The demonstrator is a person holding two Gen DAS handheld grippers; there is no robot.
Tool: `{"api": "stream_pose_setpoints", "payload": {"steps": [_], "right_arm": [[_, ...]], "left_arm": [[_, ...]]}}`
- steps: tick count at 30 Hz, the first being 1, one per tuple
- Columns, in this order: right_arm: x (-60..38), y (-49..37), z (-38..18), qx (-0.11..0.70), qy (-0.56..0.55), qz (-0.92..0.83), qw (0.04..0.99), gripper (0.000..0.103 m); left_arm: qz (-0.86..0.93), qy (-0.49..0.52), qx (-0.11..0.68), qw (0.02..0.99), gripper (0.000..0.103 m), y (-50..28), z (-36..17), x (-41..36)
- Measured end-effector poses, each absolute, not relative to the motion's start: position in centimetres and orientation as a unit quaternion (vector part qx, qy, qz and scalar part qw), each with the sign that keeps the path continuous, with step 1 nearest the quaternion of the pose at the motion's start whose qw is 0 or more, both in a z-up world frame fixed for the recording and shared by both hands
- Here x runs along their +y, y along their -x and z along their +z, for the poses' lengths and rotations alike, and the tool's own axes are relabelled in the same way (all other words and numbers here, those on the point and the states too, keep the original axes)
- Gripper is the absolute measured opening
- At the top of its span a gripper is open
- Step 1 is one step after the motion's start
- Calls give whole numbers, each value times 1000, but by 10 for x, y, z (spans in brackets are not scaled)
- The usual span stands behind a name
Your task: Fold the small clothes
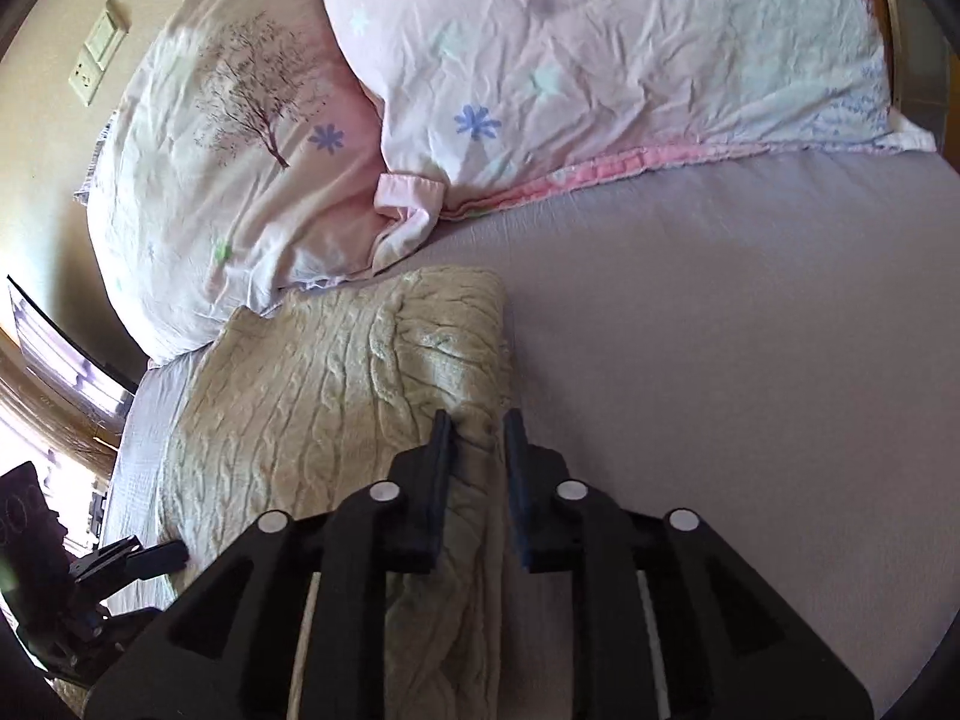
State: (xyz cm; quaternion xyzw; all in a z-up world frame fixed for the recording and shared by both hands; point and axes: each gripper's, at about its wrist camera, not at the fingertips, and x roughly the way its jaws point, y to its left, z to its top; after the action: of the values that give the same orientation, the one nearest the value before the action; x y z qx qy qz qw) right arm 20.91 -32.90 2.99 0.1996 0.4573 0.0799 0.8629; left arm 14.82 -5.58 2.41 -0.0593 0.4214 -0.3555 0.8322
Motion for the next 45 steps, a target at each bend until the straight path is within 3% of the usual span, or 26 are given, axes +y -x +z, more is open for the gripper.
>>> {"api": "stream_pose_setpoints", "payload": {"steps": [2, 4, 8, 10, 12, 13, 14, 18, 22, 25, 45], "right_arm": [[-326, -179, 58, 414, -221, 131, 873, 48], [-311, -151, 74, 395, -216, 183, 874, 49], [-274, -135, 40, 480, -135, 149, 854, 50], [-278, -122, 39, 454, -150, 148, 866, 49], [-282, -109, 48, 444, -174, 146, 867, 75], [-283, -97, 56, 431, -184, 154, 870, 95], [-283, -84, 61, 410, -189, 160, 878, 98], [-271, -55, 67, 407, -107, 71, 904, 101], [-256, -62, 44, 438, -25, -1, 899, 101], [-258, -64, 32, 457, -48, 9, 888, 101], [-232, -75, 20, 494, -9, -21, 869, 101]], "left_arm": [[-359, 65, 416, 833, 66, -143, 26, -50], [-359, 59, 410, 837, 69, -136, 25, -49], [-340, 59, 397, 850, 77, -117, 28, -46], [-312, 64, 397, 861, 91, -104, 29, -39], [-258, 54, 402, 877, 102, -88, 30, -41], [-228, 53, 404, 884, 102, -82, 28, -39], [-212, 55, 409, 886, 102, -78, 26, -38], [-153, 57, 446, 880, 102, -78, 13, -36], [-99, -19, 448, 888, 102, -80, 5, -51], [-63, -59, 459, 884, 102, -84, -4, -59], [-50, -42, 488, 871, 102, -87, -15, -61]]}}
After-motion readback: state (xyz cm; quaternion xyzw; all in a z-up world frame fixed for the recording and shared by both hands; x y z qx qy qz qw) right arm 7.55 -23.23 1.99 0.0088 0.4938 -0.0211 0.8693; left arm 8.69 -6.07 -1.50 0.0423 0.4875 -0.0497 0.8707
